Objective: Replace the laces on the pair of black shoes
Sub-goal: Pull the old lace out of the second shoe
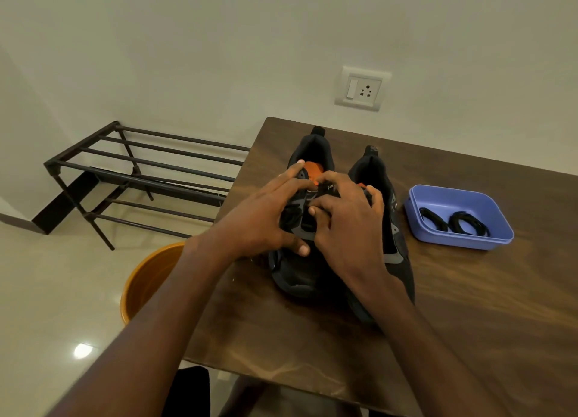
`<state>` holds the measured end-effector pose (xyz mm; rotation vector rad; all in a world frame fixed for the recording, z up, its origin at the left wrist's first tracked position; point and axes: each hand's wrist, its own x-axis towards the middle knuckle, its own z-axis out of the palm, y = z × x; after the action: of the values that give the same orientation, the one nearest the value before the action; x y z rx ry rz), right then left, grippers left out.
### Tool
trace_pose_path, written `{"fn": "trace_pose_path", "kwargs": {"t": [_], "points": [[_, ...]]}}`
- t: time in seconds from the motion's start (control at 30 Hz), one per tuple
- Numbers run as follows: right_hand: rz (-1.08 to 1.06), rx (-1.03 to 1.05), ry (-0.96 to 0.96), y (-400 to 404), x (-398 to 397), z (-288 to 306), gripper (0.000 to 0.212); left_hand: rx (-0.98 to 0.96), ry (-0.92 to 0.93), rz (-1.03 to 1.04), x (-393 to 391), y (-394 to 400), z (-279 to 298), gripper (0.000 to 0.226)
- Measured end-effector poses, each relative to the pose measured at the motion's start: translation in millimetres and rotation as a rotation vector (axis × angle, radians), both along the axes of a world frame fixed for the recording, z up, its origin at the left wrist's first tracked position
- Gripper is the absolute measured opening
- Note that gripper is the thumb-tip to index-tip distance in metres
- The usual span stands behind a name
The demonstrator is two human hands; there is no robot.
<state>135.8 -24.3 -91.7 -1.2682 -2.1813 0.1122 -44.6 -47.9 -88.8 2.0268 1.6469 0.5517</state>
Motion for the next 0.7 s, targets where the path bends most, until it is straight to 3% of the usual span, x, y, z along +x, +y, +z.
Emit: {"fn": "trace_pose_path", "kwargs": {"t": [0.13,0.3,0.47,0.6,0.7], "points": [[-0.149,-0.002,0.168,-6.3,6.8,2.8,0.006,-0.004,-0.078,0.027,-2.1,0.4,0.3,0.102],[-0.131,0.018,-0.043,-6.2,4.8,8.4,0.036,-0.008,-0.106,0.050,-1.8,0.8,-2.4,0.115],[-0.047,-0.097,-0.214,1.1,-15.2,5.6,0.023,-0.012,-0.078,0.036,-1.9,2.7,-5.3,0.131],[-0.060,-0.046,-0.086,5.1,-15.5,3.1,0.013,-0.020,-0.111,0.027,-2.3,3.4,-8.6,0.131],[-0.130,0.025,0.190,4.9,-0.6,5.3,0.011,-0.018,-0.118,0.045,-4.4,4.3,-9.5,0.127]]}}
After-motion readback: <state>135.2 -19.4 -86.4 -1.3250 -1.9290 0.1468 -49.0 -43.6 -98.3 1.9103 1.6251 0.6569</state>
